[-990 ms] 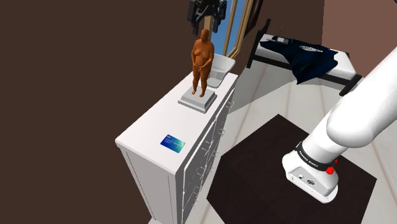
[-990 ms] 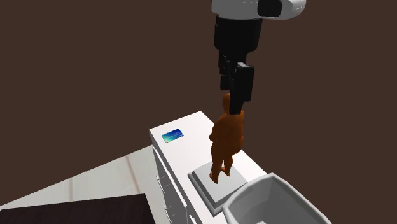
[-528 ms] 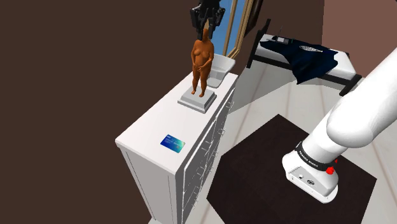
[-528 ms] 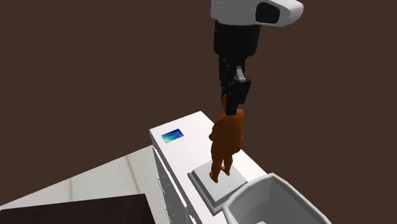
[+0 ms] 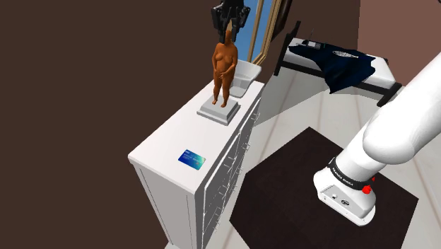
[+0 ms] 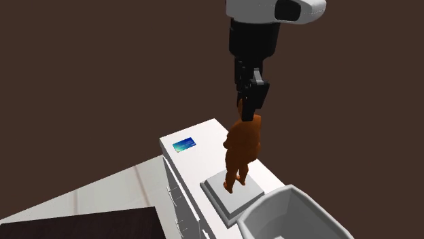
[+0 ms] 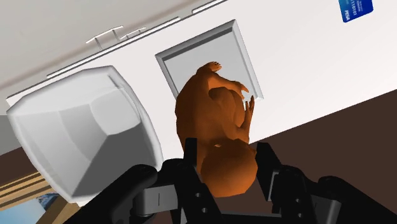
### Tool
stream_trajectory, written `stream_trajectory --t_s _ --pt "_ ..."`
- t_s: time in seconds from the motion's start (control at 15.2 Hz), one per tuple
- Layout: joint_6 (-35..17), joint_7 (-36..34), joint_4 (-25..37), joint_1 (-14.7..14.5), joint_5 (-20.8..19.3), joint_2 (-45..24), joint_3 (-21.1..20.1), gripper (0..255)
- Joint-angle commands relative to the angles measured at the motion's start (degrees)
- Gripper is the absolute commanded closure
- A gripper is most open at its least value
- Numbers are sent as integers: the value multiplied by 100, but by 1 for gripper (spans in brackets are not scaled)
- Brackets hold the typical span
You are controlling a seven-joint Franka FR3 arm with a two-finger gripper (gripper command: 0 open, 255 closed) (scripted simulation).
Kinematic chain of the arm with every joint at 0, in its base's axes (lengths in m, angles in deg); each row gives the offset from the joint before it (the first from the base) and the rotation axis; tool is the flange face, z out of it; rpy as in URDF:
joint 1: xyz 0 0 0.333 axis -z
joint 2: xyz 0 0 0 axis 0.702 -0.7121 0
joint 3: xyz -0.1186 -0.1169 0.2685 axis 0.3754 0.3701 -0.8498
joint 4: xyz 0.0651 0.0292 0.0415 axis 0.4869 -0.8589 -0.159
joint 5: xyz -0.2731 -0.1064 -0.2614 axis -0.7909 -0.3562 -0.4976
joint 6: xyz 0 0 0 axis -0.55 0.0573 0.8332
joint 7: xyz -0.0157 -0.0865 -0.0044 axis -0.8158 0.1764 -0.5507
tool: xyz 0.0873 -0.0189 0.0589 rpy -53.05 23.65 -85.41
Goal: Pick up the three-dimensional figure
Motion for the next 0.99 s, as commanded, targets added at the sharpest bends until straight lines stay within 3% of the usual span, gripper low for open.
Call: stream_trajectory --t_s 0.0,0.92 --pt "152 -8 173 -2 -4 -15 -2 255" --pt "1184 -76 1523 -28 -87 -343 -32 255"
